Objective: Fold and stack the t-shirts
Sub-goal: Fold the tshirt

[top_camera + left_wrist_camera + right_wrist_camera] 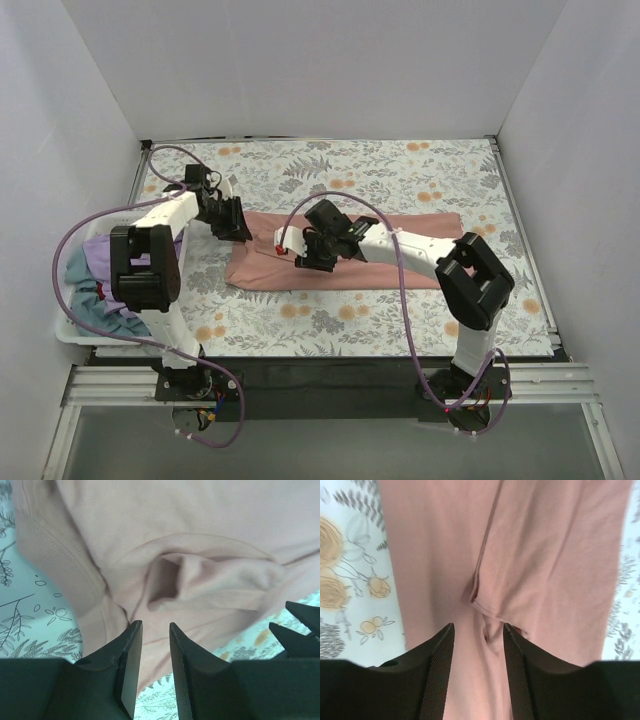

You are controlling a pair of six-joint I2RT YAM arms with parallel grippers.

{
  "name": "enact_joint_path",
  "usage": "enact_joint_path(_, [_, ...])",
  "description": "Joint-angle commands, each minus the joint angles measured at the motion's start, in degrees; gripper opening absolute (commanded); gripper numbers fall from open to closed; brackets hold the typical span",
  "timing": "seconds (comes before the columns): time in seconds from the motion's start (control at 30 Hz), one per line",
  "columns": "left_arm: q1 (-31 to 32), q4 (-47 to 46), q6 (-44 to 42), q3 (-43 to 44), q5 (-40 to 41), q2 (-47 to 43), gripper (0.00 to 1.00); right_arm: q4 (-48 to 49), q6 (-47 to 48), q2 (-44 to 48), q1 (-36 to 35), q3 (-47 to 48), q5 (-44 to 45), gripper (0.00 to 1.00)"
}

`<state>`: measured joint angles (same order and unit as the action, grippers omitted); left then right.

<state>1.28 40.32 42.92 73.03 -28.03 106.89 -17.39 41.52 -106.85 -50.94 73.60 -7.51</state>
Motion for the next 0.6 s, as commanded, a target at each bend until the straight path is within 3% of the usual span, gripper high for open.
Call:
enact_joint_path(0.0, [-0.5, -1.6, -1.7, 2.4, -6.9, -8.1, 0.27, -3.3, -5.9, 6.2, 1.0, 5.9, -5.5, 0.49])
enact_joint_path(0.17, [-0.1, -3.9, 1.3, 0.7, -13.9, -6.5, 0.14, -7.5, -12.9, -0.2, 3.3, 13.0, -10.6, 0.22])
enact_joint_path(0.37, [1.2, -7.7, 3.6, -1.1, -14.0, -3.4, 0.08, -7.6, -14.9, -7.1, 4.1, 14.7, -13.4, 0.15])
enact_joint_path(0.57, [1.3, -8.7, 4.0, 2.3, -9.9, 3.8, 0.06, -7.6, -15.8, -14.3, 7.8, 16.8, -12.5, 0.15])
